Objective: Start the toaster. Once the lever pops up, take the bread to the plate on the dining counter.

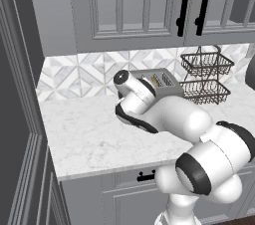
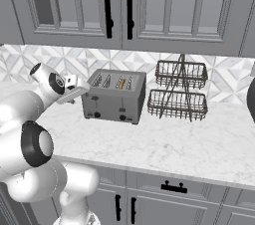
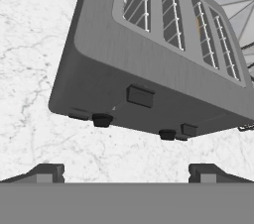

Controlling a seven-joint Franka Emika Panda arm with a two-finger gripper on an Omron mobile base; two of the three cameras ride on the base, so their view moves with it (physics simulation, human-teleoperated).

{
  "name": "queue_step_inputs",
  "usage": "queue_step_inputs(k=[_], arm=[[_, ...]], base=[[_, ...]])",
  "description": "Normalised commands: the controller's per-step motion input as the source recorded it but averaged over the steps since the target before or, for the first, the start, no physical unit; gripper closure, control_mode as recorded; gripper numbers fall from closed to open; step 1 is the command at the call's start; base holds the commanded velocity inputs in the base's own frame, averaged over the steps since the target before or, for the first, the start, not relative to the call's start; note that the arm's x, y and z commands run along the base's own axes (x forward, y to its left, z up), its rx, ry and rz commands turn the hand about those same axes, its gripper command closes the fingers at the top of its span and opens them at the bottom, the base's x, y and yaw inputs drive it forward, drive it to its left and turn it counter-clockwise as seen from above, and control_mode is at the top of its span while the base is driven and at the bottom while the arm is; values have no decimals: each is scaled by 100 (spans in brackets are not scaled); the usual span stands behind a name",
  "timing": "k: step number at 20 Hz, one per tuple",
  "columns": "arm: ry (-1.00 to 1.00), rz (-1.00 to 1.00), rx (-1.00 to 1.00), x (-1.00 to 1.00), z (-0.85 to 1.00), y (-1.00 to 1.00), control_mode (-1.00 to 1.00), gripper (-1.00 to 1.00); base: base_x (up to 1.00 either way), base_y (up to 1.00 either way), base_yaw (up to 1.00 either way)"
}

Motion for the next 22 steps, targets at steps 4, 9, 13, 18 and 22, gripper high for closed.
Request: queue_step_inputs(k=[4,9,13,18,22], arm=[[0,0,0,0,0,0,-100,-100],[0,0,0,0,0,0,-100,-100],[0,0,0,0,0,0,-100,-100],[0,0,0,0,0,0,-100,-100],[0,0,0,0,0,0,-100,-100]], base=[[0,0,0],[0,0,0],[0,0,0],[0,0,0],[0,0,0]])
